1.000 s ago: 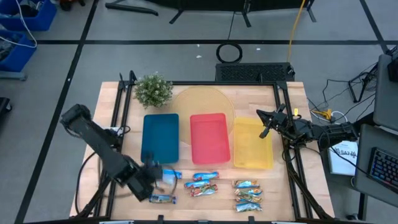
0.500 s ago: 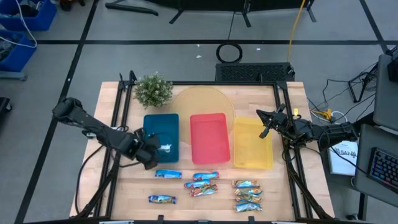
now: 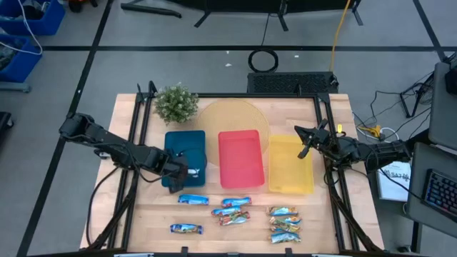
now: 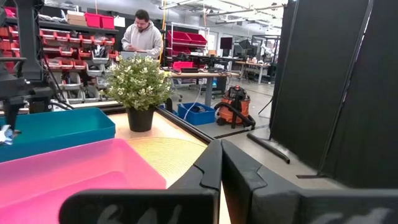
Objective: Pick and place Granola Bars by type
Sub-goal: Put the blue granola bar into the blue bin, then put the yellow granola bar into the red bin
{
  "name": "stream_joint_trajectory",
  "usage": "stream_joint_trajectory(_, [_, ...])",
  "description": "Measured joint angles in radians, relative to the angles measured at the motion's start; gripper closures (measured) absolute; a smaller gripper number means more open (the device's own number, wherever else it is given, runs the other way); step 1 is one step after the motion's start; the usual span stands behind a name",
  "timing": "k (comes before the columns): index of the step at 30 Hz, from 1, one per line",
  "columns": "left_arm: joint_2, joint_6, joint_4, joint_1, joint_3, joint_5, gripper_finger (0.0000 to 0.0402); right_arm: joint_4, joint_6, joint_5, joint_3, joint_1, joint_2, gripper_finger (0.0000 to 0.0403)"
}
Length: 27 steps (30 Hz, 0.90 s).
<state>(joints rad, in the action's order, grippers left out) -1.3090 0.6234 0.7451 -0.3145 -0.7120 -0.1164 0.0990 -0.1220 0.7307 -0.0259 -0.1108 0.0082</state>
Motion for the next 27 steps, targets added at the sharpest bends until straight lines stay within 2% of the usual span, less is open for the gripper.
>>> stream_joint_trajectory(6, [0.0, -0.016, -0.005, 0.0, 0.0, 0.015, 0.0271, 0.001, -0.006, 0.0, 0.0, 0.0, 0.0, 0.0403])
stream_joint_trajectory(10, [0.016, -0.126, -0.009, -0.008, -0.019, 0.018, 0.0233, 0.001, -0.006, 0.0, 0.0, 0.0, 0.0, 0.0403])
stream_joint_trajectory(12, [0.06, -0.188, -0.029, -0.034, -0.043, -0.027, 0.0225, 0.001, -0.006, 0.0, 0.0, 0.0, 0.0, 0.0403])
stream_joint_trajectory(14, [0.132, -0.243, -0.056, -0.069, -0.062, -0.118, 0.0225, 0.001, -0.006, 0.0, 0.0, 0.0, 0.0, 0.0403])
stream_joint_trajectory(17, [0.286, -0.281, -0.064, -0.118, -0.069, -0.236, 0.0238, 0.0, -0.006, 0.0, 0.0, 0.0, 0.0, 0.0403])
stream_joint_trajectory(21, [0.483, -0.218, -0.093, -0.167, -0.007, -0.345, 0.0276, -0.001, -0.006, 0.0, 0.0, 0.0, 0.0, 0.0403])
stream_joint_trajectory(24, [0.589, -0.25, -0.225, -0.194, 0.118, -0.423, 0.0318, -0.002, -0.002, 0.0, 0.0, 0.0, 0.002, 0.0403])
stream_joint_trajectory(27, [0.649, -0.378, -0.45, -0.191, 0.269, -0.444, 0.037, -0.003, 0.008, 0.0, 0.0, 0.0, 0.003, 0.0403])
